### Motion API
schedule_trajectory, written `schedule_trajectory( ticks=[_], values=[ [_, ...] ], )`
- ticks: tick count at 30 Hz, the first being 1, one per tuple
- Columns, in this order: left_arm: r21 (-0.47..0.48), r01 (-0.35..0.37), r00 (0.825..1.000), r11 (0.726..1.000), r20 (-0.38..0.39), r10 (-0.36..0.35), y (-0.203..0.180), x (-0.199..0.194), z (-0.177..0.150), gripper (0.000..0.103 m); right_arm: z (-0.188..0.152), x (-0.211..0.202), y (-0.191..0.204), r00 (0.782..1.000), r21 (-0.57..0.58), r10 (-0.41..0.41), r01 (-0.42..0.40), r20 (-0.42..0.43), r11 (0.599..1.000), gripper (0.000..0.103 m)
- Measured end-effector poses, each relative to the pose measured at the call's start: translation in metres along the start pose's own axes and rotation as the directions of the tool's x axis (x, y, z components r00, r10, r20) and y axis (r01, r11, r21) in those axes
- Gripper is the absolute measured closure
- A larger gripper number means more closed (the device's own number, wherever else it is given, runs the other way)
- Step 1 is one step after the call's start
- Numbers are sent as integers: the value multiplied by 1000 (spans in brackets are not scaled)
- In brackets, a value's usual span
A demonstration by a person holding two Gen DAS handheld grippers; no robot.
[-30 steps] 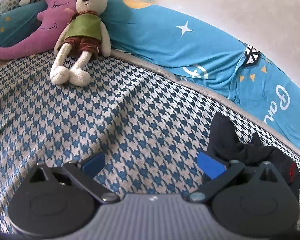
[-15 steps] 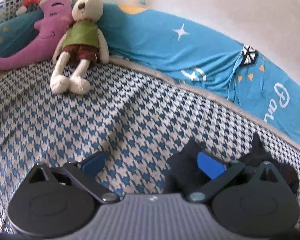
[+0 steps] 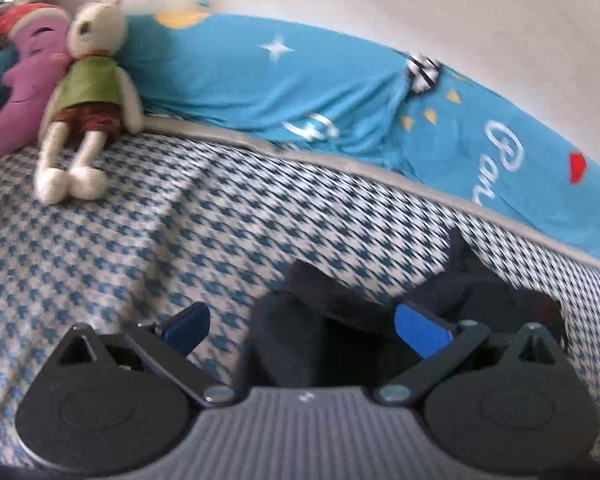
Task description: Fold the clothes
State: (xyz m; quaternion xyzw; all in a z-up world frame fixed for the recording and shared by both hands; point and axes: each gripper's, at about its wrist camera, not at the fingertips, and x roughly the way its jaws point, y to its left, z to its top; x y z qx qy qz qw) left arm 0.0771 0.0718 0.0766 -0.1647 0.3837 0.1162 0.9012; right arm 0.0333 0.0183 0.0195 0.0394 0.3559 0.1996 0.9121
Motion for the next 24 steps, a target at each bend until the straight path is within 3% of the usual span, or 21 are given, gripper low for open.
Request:
schedule_trajectory(
  ticks=[4, 9, 11, 20, 24],
  values=[
    [48, 60, 997, 997, -45, -58, -22, 9, -7, 0, 5, -11, -46, 984, 149, -180, 177, 12, 973, 53],
    [96, 122, 989, 988, -98, -113, -47, 13, -18, 0, 9, -20, -87, 960, 275, -282, 269, 6, 923, 38],
    [106, 133, 986, 985, -117, -121, -54, 16, -21, 0, 6, -25, -95, 954, 288, -299, 287, -1, 914, 33],
    [168, 123, 987, 978, -125, -103, -70, 16, -30, 0, -7, -10, -120, 920, 323, -386, 385, -63, 865, 31],
    [173, 109, 988, 979, -128, -87, -72, 17, -30, 0, -8, 5, -132, 919, 328, -390, 389, -65, 861, 31]
  ],
)
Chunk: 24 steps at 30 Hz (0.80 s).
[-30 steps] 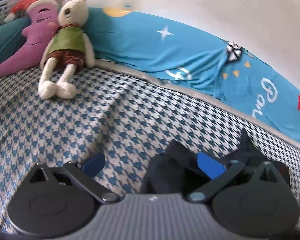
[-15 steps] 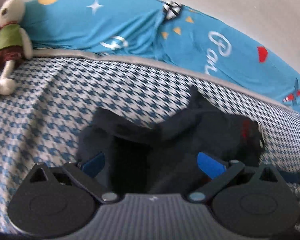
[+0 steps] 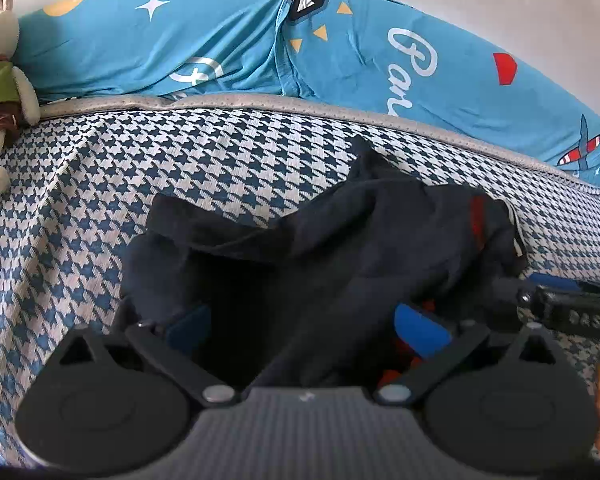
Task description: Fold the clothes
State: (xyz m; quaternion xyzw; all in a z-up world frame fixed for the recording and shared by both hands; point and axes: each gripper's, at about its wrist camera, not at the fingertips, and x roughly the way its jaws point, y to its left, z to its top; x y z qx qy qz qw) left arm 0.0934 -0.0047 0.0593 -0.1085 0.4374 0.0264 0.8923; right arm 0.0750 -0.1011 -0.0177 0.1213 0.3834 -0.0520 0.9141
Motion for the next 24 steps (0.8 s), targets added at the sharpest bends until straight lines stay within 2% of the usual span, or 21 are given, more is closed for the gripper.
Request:
schedule_trajectory(
  ticks=[4, 5, 9, 12, 17, 20, 24],
  values=[
    [4, -9, 1000, 1000, -10, 9, 1, 2, -1, 0, 3, 15, 0, 999, 9, -16, 15, 30, 1000, 31],
    [6, -10, 1000, 1000, -16, 10, 2, 3, -2, 0, 4, 17, 2, 999, 10, -15, 14, 48, 1000, 34],
    [4, -9, 999, 1000, -37, 9, 5, 7, -5, 0, 10, 25, 15, 998, -9, 13, -12, 63, 1000, 69],
    [-5, -11, 999, 1000, -51, 11, 8, 10, -7, 0, 15, 29, 20, 996, 15, 42, -43, 76, 999, 89],
    [-27, -14, 998, 1000, -60, 13, 13, 13, -14, 0, 30, 23, 36, 977, 48, 162, -170, 137, 984, 93],
    [-60, -7, 999, 998, -51, 4, 19, 12, -14, 0, 42, 17, 49, 946, 55, 267, -282, 185, 958, 94],
    [-105, 2, 1000, 994, -26, -4, 26, 8, -13, 0, 54, 7, 73, 901, -8, 367, -376, 231, 927, 94]
  ],
)
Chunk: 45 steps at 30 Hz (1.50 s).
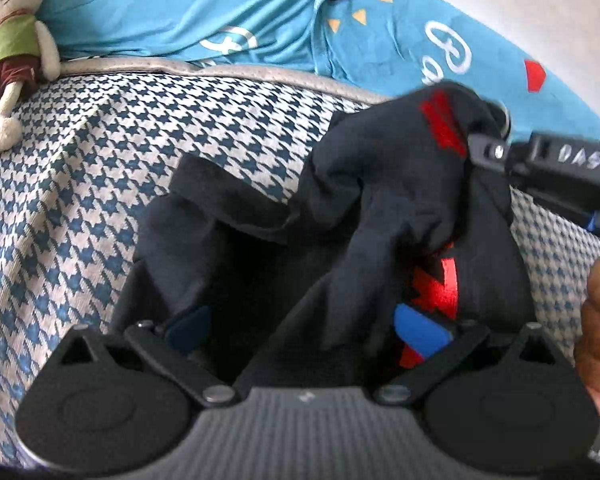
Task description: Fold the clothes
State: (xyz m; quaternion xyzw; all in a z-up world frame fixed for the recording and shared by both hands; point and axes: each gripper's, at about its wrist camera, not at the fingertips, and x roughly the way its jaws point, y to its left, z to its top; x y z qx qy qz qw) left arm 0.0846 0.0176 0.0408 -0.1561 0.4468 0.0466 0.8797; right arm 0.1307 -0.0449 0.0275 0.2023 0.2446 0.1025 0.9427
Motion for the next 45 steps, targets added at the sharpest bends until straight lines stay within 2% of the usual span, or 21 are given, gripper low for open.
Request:
schedule_trajectory(
  ticks=[6, 10, 11, 12, 15, 17, 21, 24, 27, 31, 33, 36, 38, 41, 45],
  values=[
    [-35, -21, 998, 999, 55, 23, 7, -6, 3, 0, 7, 1, 32, 988, -45, 150, -148, 39, 988, 94],
    [-102, -42, 989, 994, 137, 56, 15, -16, 10, 0, 18, -6, 55, 954, -80, 277, -269, 116, 960, 93],
    [-119, -49, 984, 992, 167, 68, 16, -20, 13, 0, 20, -5, 61, 956, -92, 268, -258, 123, 962, 92],
    [-134, -64, 977, 989, 195, 90, 18, -23, 17, 0, 21, -2, 66, 964, -103, 235, -223, 121, 969, 85],
    [-209, -141, 952, 968, 238, 190, 27, -25, 27, 0, 18, 11, 68, 985, -112, 154, -146, 72, 983, 83],
    [-275, -180, 953, 945, 190, 236, 41, -17, 32, 0, 14, 20, 60, 994, -73, 102, -100, 25, 992, 79],
    [-360, -226, 951, 905, 119, 285, 62, -9, 33, 0, 10, 17, 41, 998, -38, 55, -55, 9, 998, 77],
    [-358, -222, 953, 907, 118, 280, 67, -10, 33, 0, 9, 7, 30, 999, -16, 42, -42, 8, 999, 66],
    [-353, -219, 955, 910, 114, 274, 66, -11, 31, 0, 7, -4, 17, 1000, -12, -1, 1, -5, 1000, 64],
    [-349, -237, 948, 907, 120, 294, 67, -14, 28, 0, -3, -5, -2, 992, -26, -97, 95, -82, 995, 64],
    [-331, -272, 940, 904, 112, 324, 71, -12, 28, 0, -10, -5, -13, 983, -32, -133, 130, -127, 991, 64],
    [-334, -299, 932, 894, 96, 348, 80, -10, 25, 0, -23, -6, -26, 968, -47, -154, 148, -198, 988, 64],
    [-351, -296, 935, 888, 82, 344, 87, -10, 24, 0, -31, -6, -33, 955, -61, -185, 175, -230, 983, 64],
    [-357, -313, 929, 880, 76, 361, 94, -11, 22, 0, -39, -7, -44, 945, -29, -176, 175, -274, 984, 63],
    [-366, -327, 925, 871, 63, 374, 98, -12, 20, 0, -47, -1, -47, 936, 6, -146, 156, -319, 988, 57]
  ],
)
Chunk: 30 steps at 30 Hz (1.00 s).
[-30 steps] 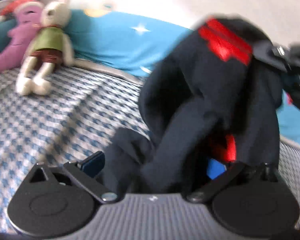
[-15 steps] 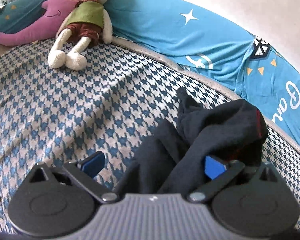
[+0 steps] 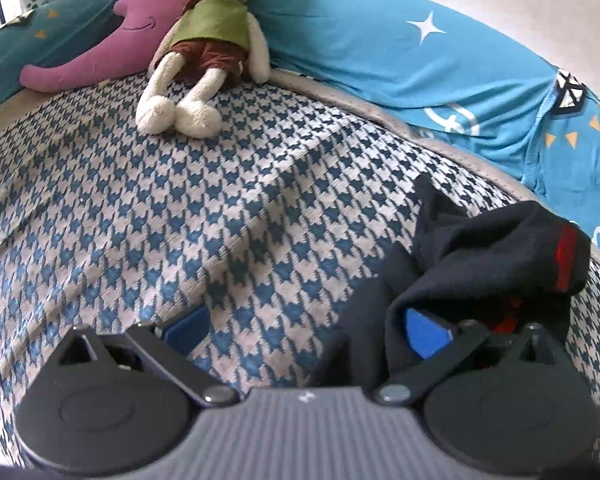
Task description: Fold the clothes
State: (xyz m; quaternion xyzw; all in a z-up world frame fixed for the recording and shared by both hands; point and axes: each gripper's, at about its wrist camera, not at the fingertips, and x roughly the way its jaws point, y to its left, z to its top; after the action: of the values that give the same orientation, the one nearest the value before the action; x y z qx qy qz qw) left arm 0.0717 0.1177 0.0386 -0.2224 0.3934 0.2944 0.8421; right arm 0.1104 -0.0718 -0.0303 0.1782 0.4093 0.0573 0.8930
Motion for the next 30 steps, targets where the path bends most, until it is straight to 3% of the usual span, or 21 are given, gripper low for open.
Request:
schedule_trajectory(
  ticks=[4, 5, 7, 8, 11, 15, 19, 22, 25, 28, 29, 30],
  values=[
    [2, -1, 1000, 1000, -5, 1, 2, 2, 1, 0, -3, 13, 7, 998, 23, 46, -45, -44, 999, 52],
    [3, -2, 1000, 1000, -5, 2, 2, 3, 1, 0, -4, 15, 11, 998, 8, 44, -44, -38, 999, 47],
    [3, -1, 1000, 1000, -7, 1, 2, 4, 1, 0, -5, 17, 19, 999, -28, 36, -36, -29, 999, 47],
    [2, -1, 1000, 1000, -9, 1, 1, 4, 1, 0, -6, 19, 24, 999, -50, 30, -31, -26, 998, 52],
    [0, 0, 1000, 1000, -14, 0, 1, 5, 0, 0, -7, 24, 32, 997, -69, 56, -59, -50, 996, 90],
    [1, 11, 1000, 1000, -15, -11, 0, 4, -1, 0, -5, 16, 37, 1000, -81, 22, -22, 3, 996, 91],
    [6, 64, 998, 998, -28, -64, -4, 1, -2, 0, 14, -19, 26, 986, -14, -26, 28, 162, 999, 92],
    [16, 155, 988, 988, -25, -154, -10, -6, -3, 0, 27, -49, 16, 941, 42, -126, 119, 313, 992, 92],
    [60, 265, 964, 962, -29, -263, -24, -19, -8, 0, 36, -74, 9, 862, 99, -248, 227, 443, 969, 92],
    [103, 358, 934, 928, -41, -355, -38, -30, -14, 0, 41, -96, 1, 765, 186, -350, 297, 541, 936, 91],
    [117, 378, 926, 918, -44, -375, -43, -32, -16, 0, 42, -98, -4, 741, 226, -384, 310, 550, 923, 87],
    [132, 398, 917, 908, -49, -395, -47, -35, -18, 0, 43, -99, -9, 735, 257, -405, 314, 543, 914, 84]
  ],
)
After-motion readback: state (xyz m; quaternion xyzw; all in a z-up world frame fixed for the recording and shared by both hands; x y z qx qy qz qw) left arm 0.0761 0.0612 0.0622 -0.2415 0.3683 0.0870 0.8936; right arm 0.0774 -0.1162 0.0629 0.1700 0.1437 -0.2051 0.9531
